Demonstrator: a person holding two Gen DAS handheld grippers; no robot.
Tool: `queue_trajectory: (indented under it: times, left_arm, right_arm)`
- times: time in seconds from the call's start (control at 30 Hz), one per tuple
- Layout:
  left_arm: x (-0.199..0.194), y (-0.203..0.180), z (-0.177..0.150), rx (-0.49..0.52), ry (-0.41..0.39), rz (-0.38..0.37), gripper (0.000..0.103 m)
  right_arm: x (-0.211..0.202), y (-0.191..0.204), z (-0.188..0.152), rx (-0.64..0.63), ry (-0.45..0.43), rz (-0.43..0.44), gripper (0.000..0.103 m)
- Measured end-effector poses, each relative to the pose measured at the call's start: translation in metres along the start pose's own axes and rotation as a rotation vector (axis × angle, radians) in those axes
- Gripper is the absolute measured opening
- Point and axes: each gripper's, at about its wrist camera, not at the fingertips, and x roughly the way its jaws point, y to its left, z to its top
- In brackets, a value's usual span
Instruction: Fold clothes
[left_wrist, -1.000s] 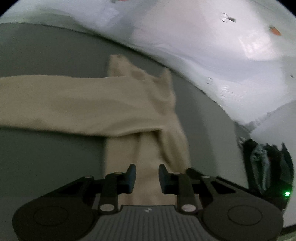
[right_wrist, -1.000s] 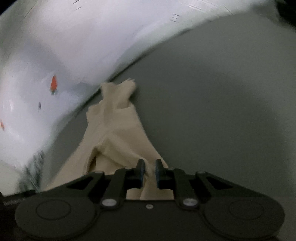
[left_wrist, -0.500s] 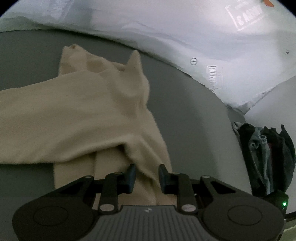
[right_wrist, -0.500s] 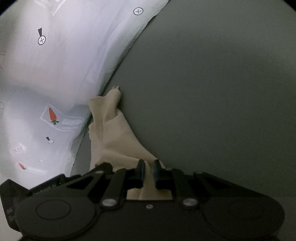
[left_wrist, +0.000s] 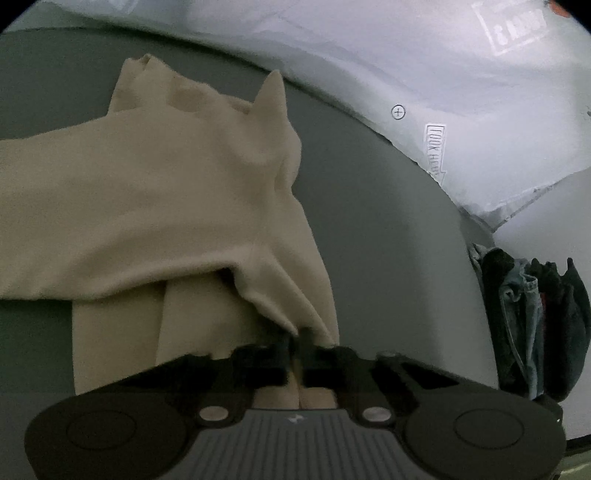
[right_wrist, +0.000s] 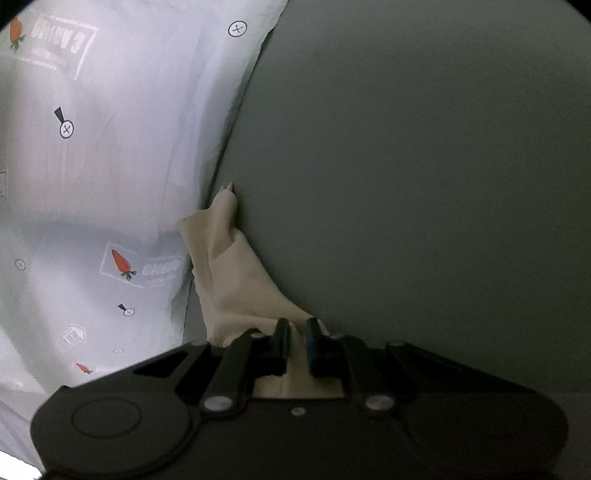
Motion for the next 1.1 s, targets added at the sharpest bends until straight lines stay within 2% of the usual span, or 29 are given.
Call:
queue_trajectory:
  times: [0.13,0.3,0.37,0.47,0.53,0.63,0.73,0.77,0.9,0.97,1.1]
  left_arm:
    - [-0.022,-0.013,0.002,0.040,-0.040,0.014,0.002]
    - [-0.053,-0.013,0.007,0.036,-0.081,0.034,0.002]
    - [-0.050,-0.008,0.006,0.044,-0.074,0.079,0.002]
    - [-0.036,0.008,0.002,-0.006,-0.027,0.143,0.003]
    - [-0.035,0.018,-0.001,-0.032,-0.028,0.144,0.004]
    - [-0.051,0.025,-0.003,-0.038,-0.053,0.116,0.012]
    - [-0.067,0.032,-0.005,-0.044,-0.077,0.089,0.027]
    - [-0.075,0.035,-0.007,-0.046,-0.091,0.095,0.035]
    - [-0.115,0.079,-0.017,-0.154,-0.173,0.207,0.044]
    - [-0.135,0.116,-0.024,-0.273,-0.231,0.265,0.059]
    - [-0.168,0.190,-0.037,-0.576,-0.324,0.376,0.062]
  right_arm:
    - [-0.013,0.016,0.002,-0.088,-0.020,-0.033,0.029]
    - [-0.027,0.034,-0.004,-0.255,-0.023,-0.083,0.028]
    - [-0.024,0.041,-0.012,-0.327,0.001,-0.108,0.028]
    - [-0.015,0.049,-0.023,-0.402,0.035,-0.140,0.028]
    - [-0.005,0.053,-0.028,-0.452,0.062,-0.180,0.028]
    - [0.002,0.056,-0.037,-0.543,0.081,-0.246,0.028]
    - [-0.001,0.054,-0.037,-0.555,0.085,-0.255,0.027]
    - [-0.001,0.053,-0.035,-0.550,0.088,-0.252,0.027]
    - [-0.003,0.055,-0.035,-0.556,0.099,-0.255,0.028]
    - [-0.001,0.059,-0.036,-0.566,0.109,-0.266,0.029]
    - [0.004,0.066,-0.036,-0.576,0.127,-0.285,0.031]
